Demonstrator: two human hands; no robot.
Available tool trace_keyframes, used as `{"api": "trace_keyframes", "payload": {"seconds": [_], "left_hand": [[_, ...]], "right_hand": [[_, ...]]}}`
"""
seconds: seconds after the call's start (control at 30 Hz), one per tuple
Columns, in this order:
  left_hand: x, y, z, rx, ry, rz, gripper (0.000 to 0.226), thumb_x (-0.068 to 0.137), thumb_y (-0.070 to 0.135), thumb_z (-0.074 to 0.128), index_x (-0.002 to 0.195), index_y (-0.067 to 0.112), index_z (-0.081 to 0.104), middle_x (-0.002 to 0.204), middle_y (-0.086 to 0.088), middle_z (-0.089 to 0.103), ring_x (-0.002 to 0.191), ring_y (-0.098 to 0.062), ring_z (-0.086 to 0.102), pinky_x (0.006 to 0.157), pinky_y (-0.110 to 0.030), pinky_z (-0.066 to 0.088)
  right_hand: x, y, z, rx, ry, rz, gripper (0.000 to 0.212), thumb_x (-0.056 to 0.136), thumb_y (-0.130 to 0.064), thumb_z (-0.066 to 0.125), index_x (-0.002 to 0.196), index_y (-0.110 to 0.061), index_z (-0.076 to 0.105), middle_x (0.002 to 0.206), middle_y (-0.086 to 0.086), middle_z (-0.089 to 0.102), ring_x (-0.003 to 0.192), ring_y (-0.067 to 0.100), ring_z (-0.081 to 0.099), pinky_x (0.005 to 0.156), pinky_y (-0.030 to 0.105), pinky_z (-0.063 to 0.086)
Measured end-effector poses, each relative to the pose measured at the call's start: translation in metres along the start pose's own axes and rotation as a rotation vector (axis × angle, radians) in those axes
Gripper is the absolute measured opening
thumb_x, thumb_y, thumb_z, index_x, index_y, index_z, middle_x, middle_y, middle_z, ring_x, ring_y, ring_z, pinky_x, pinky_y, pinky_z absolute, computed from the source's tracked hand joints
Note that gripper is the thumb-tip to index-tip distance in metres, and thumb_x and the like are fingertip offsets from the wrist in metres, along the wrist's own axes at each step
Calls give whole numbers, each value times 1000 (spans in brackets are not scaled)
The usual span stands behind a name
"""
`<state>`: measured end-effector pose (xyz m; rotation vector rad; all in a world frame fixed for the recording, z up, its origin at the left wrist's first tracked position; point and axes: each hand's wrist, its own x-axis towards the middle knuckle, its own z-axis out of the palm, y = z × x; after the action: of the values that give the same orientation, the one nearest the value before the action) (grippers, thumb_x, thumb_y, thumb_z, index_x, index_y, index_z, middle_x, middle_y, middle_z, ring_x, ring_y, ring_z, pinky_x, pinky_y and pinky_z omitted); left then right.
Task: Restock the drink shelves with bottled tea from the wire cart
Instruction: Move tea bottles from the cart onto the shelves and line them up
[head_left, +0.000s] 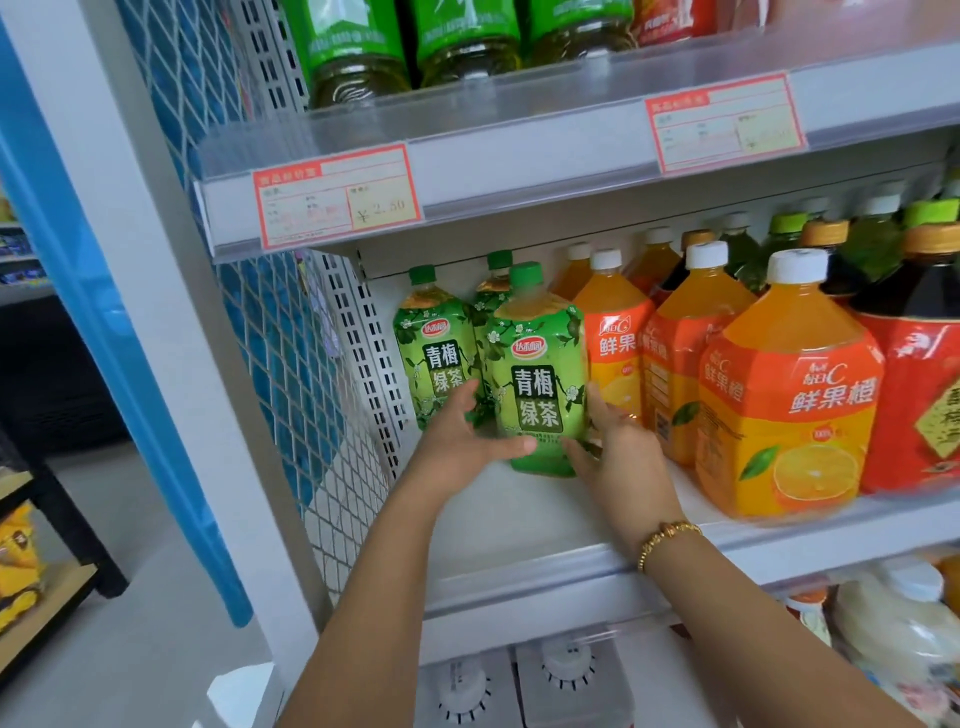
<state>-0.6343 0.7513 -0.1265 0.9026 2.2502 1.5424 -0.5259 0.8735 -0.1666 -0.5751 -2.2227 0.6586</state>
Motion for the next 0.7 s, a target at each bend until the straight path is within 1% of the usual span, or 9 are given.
{"api": "trace_keyframes", "payload": {"seconds": [0.1, 0.13, 0.2, 0.3, 0.37, 0.43, 0.47, 0.57, 0.7], "left_hand": [[5, 5, 12, -71, 77, 66, 69, 69, 15, 83, 128, 21, 48, 115, 10, 56, 105, -9, 56, 81, -20, 46], [9, 5, 14, -74, 113, 74, 62, 67, 15, 84, 120, 22, 52, 107, 11, 60, 102, -10, 60, 78, -20, 47], [17, 4, 16, -41, 162, 72, 58, 62, 17, 87, 111, 22, 55, 101, 9, 65, 100, -14, 64, 83, -26, 49], [25, 8, 25, 33, 271, 52, 63, 62, 22, 87, 114, 15, 53, 107, 1, 67, 100, -19, 63, 83, -25, 46], [30, 14, 33, 83, 346, 30, 67, 65, 25, 86, 120, 11, 50, 114, -3, 65, 104, -23, 61, 79, -25, 41], [35, 18, 38, 147, 404, 10, 74, 64, 31, 86, 124, 10, 48, 121, -6, 62, 108, -26, 59, 77, -28, 41], [36, 19, 40, 178, 424, 5, 79, 63, 34, 86, 128, 11, 46, 125, -7, 59, 110, -27, 58, 78, -30, 42], [35, 16, 47, 285, 466, 15, 89, 64, 40, 84, 135, 11, 37, 134, -9, 48, 115, -30, 54, 79, -36, 45], [33, 12, 53, 285, 467, 24, 82, 69, 40, 80, 131, 7, 39, 135, -11, 45, 114, -33, 54, 73, -36, 44]], "right_hand": [[1, -2, 1, -23, -84, 13, 71, 90, -13, 54, 150, -21, 16, 125, 14, 59, 108, 29, 58, 87, 33, 47], [1, -3, 2, -39, -124, 31, 72, 91, -14, 53, 150, -23, 13, 126, 14, 59, 109, 29, 58, 87, 32, 46], [1, -3, 4, -48, -171, 63, 72, 92, -16, 51, 150, -25, 10, 127, 14, 58, 109, 29, 57, 87, 30, 45], [1, -2, 7, -64, -134, 65, 51, 91, -16, 50, 140, -16, 37, 118, 13, 63, 104, 31, 59, 83, 30, 46], [0, -1, 7, -150, -64, 81, 26, 90, -17, 48, 112, -11, 60, 105, 15, 67, 95, 33, 61, 74, 30, 45], [-2, -2, 7, -237, -34, 107, 22, 91, -21, 46, 88, -8, 64, 92, 18, 68, 86, 35, 62, 62, 30, 38], [-3, -2, 7, -265, -34, 116, 24, 91, -22, 45, 83, -8, 63, 89, 18, 68, 83, 34, 62, 60, 29, 35], [-4, -5, 6, -316, -30, 145, 24, 90, -22, 46, 85, -9, 65, 89, 14, 68, 83, 32, 64, 62, 28, 40], [-6, -9, 2, -384, -65, 166, 24, 90, -21, 46, 89, -9, 67, 94, 13, 69, 88, 31, 64, 69, 30, 48]]}}
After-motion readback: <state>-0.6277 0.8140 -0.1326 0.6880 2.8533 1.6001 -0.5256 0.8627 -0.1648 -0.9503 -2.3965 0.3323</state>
